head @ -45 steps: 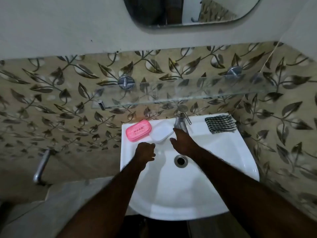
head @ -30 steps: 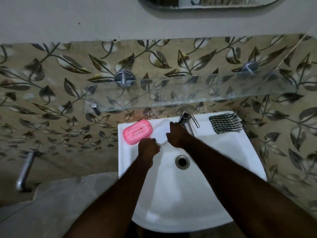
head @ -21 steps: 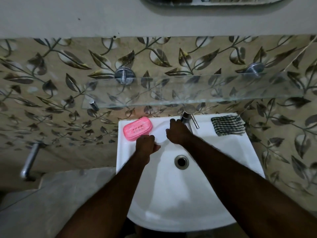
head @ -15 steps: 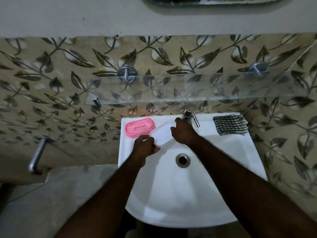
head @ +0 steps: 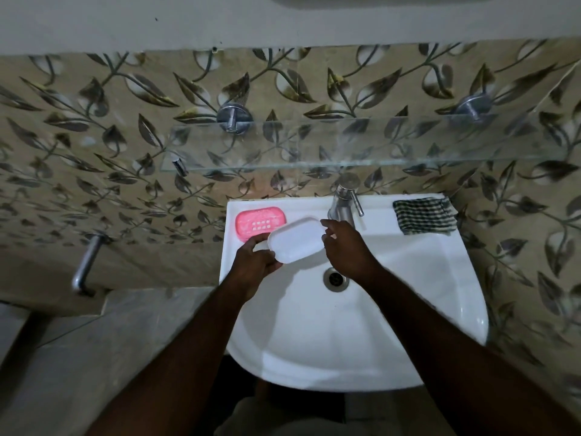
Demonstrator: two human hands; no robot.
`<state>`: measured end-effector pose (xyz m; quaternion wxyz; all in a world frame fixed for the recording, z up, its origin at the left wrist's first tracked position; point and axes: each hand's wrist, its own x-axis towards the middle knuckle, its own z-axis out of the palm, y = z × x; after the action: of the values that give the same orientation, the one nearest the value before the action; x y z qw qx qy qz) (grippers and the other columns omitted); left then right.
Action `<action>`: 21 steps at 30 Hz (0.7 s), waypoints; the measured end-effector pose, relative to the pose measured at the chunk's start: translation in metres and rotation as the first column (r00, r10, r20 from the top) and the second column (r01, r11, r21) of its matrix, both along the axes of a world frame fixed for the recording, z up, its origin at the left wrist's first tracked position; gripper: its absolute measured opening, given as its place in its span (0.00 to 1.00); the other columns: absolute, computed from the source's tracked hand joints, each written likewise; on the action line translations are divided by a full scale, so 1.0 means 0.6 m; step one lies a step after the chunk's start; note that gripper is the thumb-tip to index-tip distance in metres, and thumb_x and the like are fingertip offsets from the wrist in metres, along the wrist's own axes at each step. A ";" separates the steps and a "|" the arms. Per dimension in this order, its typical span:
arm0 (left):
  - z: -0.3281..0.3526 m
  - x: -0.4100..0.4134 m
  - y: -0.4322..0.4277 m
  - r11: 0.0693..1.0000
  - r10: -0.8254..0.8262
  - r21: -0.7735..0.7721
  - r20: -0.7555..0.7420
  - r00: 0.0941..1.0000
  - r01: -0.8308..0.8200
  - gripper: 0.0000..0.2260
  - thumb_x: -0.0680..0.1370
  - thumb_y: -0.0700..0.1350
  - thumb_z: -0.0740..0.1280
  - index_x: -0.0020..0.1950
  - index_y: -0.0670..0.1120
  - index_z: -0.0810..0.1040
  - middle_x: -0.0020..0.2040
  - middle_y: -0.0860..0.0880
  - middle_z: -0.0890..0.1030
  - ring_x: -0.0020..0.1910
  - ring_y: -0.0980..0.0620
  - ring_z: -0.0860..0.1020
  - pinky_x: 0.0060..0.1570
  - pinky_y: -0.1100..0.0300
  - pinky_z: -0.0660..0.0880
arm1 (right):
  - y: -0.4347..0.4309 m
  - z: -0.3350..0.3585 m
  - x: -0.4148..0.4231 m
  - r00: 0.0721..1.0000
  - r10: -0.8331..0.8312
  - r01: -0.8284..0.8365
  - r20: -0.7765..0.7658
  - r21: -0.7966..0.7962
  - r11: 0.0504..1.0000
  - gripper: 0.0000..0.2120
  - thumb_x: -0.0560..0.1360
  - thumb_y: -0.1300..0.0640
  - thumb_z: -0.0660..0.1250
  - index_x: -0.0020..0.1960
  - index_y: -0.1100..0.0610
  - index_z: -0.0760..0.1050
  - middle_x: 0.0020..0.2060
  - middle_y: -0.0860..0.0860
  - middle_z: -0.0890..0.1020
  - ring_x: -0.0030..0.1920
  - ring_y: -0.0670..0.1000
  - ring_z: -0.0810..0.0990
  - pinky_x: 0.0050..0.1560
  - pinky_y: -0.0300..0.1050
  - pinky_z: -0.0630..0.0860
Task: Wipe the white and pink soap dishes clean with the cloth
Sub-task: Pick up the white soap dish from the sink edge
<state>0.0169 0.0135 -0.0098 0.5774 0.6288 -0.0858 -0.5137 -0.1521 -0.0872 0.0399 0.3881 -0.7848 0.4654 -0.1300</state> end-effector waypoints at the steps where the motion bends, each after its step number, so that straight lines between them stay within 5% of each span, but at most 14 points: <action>1: 0.001 -0.003 -0.002 1.000 -0.002 -0.004 -0.009 1.000 0.002 0.16 0.76 0.29 0.62 0.62 0.42 0.74 0.54 0.39 0.79 0.50 0.42 0.79 0.50 0.53 0.81 | 0.004 0.004 -0.005 1.000 -0.008 0.008 0.012 0.015 1.000 0.13 0.79 0.67 0.58 0.61 0.67 0.74 0.51 0.60 0.76 0.51 0.55 0.76 0.45 0.35 0.65; 4: 0.003 -0.012 -0.010 1.000 -0.004 0.002 -0.058 0.998 0.005 0.11 0.80 0.38 0.64 0.62 0.43 0.74 0.58 0.39 0.78 0.52 0.40 0.78 0.52 0.51 0.79 | 0.012 0.006 -0.019 0.998 -0.041 0.038 0.042 0.071 0.997 0.13 0.79 0.67 0.59 0.61 0.67 0.73 0.53 0.61 0.77 0.51 0.54 0.75 0.45 0.37 0.65; 8: 0.004 -0.017 -0.017 0.998 0.039 0.053 0.009 0.999 -0.039 0.15 0.81 0.50 0.64 0.63 0.43 0.73 0.59 0.42 0.78 0.56 0.40 0.78 0.53 0.49 0.78 | 0.020 0.001 -0.022 0.997 -0.066 0.059 0.029 0.197 0.979 0.15 0.78 0.59 0.62 0.65 0.59 0.72 0.59 0.55 0.78 0.60 0.55 0.77 0.61 0.45 0.70; 12: 0.021 -0.006 -0.018 0.996 0.092 -0.003 0.107 0.990 -0.093 0.02 0.79 0.43 0.67 0.50 0.46 0.75 0.48 0.47 0.78 0.45 0.49 0.76 0.49 0.54 0.75 | 0.018 -0.012 -0.014 0.997 -0.046 0.030 0.059 0.250 0.968 0.13 0.74 0.56 0.63 0.59 0.56 0.72 0.55 0.52 0.80 0.55 0.54 0.79 0.60 0.56 0.75; 17: 0.026 0.010 0.000 0.996 -0.054 -0.061 0.237 0.970 0.071 0.15 0.74 0.35 0.71 0.56 0.50 0.75 0.57 0.44 0.77 0.57 0.49 0.76 0.61 0.53 0.72 | 0.019 0.004 -0.020 0.994 -0.078 0.041 0.075 0.406 0.913 0.14 0.72 0.64 0.59 0.57 0.56 0.71 0.58 0.51 0.79 0.53 0.53 0.80 0.43 0.45 0.74; 21: 0.032 -0.003 0.011 0.985 -0.152 -0.040 0.286 0.946 0.170 0.25 0.70 0.34 0.74 0.63 0.50 0.72 0.59 0.46 0.75 0.58 0.48 0.75 0.59 0.54 0.74 | 0.018 -0.006 -0.034 0.988 -0.102 0.048 0.114 0.406 0.912 0.15 0.73 0.66 0.58 0.58 0.56 0.70 0.60 0.52 0.77 0.57 0.53 0.78 0.45 0.42 0.73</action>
<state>0.0152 0.0200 0.0092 0.5351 0.6676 -0.2348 -0.4614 -0.1725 -0.0767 0.0366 0.5659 -0.6593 0.4852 -0.0981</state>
